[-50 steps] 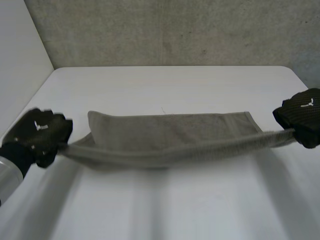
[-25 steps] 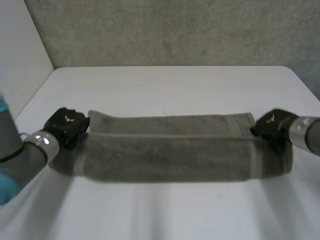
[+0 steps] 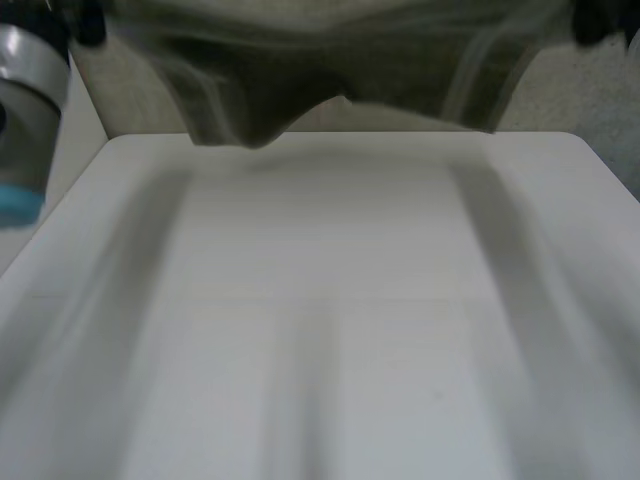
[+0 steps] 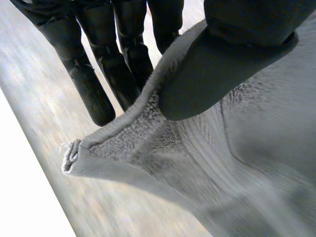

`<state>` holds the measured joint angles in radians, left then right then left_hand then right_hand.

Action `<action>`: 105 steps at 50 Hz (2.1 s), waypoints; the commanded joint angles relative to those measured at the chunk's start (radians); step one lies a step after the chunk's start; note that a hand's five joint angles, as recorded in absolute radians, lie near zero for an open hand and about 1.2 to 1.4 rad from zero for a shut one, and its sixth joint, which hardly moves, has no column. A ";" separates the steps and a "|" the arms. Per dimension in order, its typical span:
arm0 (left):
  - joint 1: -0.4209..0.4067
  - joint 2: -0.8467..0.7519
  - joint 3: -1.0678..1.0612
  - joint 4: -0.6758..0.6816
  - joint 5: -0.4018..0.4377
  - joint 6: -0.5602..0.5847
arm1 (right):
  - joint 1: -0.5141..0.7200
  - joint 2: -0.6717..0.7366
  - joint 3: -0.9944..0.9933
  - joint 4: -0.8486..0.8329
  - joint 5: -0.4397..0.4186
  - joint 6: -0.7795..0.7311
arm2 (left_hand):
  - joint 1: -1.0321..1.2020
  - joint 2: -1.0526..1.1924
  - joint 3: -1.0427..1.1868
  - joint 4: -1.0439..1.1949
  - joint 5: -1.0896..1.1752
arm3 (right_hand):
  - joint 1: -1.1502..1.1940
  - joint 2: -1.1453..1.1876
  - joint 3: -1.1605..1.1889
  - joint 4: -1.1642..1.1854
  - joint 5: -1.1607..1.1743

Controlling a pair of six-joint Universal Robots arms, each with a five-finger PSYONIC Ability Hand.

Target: Fold the towel.

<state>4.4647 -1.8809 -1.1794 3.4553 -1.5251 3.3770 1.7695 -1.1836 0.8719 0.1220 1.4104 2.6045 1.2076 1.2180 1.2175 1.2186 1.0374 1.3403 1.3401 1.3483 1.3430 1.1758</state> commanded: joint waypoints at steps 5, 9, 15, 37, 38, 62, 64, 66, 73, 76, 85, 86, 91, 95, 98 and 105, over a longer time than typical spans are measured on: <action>0.064 -0.006 -0.512 0.079 0.134 0.028 | -0.007 0.006 0.398 0.059 -0.076 -0.176 | 0.189 0.178 0.179 0.178 0.184 | 0.056 0.056 0.048 0.053 0.046; 0.067 -0.026 -0.623 0.154 0.177 0.062 | -0.008 0.031 0.577 -0.045 -0.087 -0.184 | 0.189 0.178 0.179 0.178 0.184 | 0.056 0.056 0.048 0.053 0.046; 0.079 -0.043 -0.770 0.203 0.197 0.191 | -0.008 0.021 0.711 -0.087 -0.088 -0.207 | 0.189 0.178 0.179 0.178 0.184 | 0.056 0.056 0.048 0.053 0.046; 0.180 0.534 -0.990 -0.300 0.353 0.375 | -0.209 -0.303 0.711 0.504 -0.206 -0.629 | 0.189 0.178 0.179 0.178 0.184 | 0.056 0.056 0.048 0.053 0.046; 0.192 0.498 -0.973 -0.276 0.353 0.375 | -0.215 -0.291 0.693 0.480 -0.220 -0.600 | 0.189 0.178 0.179 0.178 0.184 | 0.056 0.056 0.048 0.053 0.046; 0.053 -0.312 -0.196 -0.061 0.180 0.242 | 0.010 0.275 0.187 0.002 0.021 -0.258 | 0.189 0.178 0.179 0.178 0.184 | 0.056 0.056 0.048 0.053 0.046; 0.047 -0.348 -0.146 -0.061 0.178 0.242 | 0.018 0.303 0.157 -0.018 0.038 -0.258 | 0.189 0.178 0.179 0.178 0.184 | 0.056 0.056 0.048 0.053 0.046; 0.041 -0.380 -0.100 -0.061 0.174 0.240 | 0.028 0.358 0.102 -0.035 0.064 -0.258 | 0.189 0.178 0.179 0.178 0.184 | 0.056 0.056 0.048 0.053 0.046; 0.015 -0.481 0.006 -0.059 0.168 0.240 | 0.059 0.462 0.012 -0.024 0.154 -0.267 | -1.033 -1.044 -1.043 -1.044 -1.037 | -1.166 -1.166 -1.174 -1.168 -1.176; 0.007 -0.483 0.000 -0.059 0.161 0.242 | 0.073 0.467 0.010 -0.021 0.220 -0.267 | -1.033 -1.044 -1.043 -1.044 -1.037 | -1.166 -1.166 -1.174 -1.168 -1.176; 0.022 -0.376 -0.108 -0.073 0.157 0.229 | 0.067 0.239 0.234 -0.035 0.188 -0.181 | -1.033 -1.044 -1.043 -1.044 -1.037 | -1.166 -1.166 -1.174 -1.168 -1.176; 0.027 -0.329 -0.158 -0.071 0.158 0.220 | 0.067 0.239 0.234 -0.035 0.188 -0.181 | -1.033 -1.044 -1.043 -1.044 -1.037 | -1.166 -1.166 -1.174 -1.168 -1.176; 0.048 -0.182 -0.310 -0.059 0.166 0.163 | 0.061 0.060 0.477 -0.035 0.110 -0.170 | -1.033 -1.044 -1.043 -1.044 -1.037 | -1.166 -1.166 -1.174 -1.168 -1.176; 0.051 -0.075 -0.428 -0.012 0.168 0.058 | 0.061 0.010 0.579 -0.035 0.082 -0.172 | -1.033 -1.044 -1.043 -1.044 -1.037 | -1.166 -1.166 -1.174 -1.168 -1.176; 0.051 -0.021 -0.506 0.053 0.171 -0.045 | 0.050 -0.007 0.654 -0.039 0.070 -0.169 | -1.033 -1.044 -1.043 -1.044 -1.037 | -1.166 -1.166 -1.174 -1.168 -1.176; 0.053 0.005 -0.614 0.215 0.177 -0.229 | -0.025 0.006 0.760 -0.148 0.039 -0.164 | -1.033 -1.044 -1.043 -1.044 -1.037 | -0.997 -0.997 -1.005 -1.000 -1.007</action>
<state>4.5174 -1.8942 -1.7080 3.5373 -1.3529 3.2999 1.7946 -1.1950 1.5603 0.0599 1.4710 2.4385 0.1711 0.1691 0.1681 0.1667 0.0271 0.2634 0.2657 0.2694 0.2787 0.0815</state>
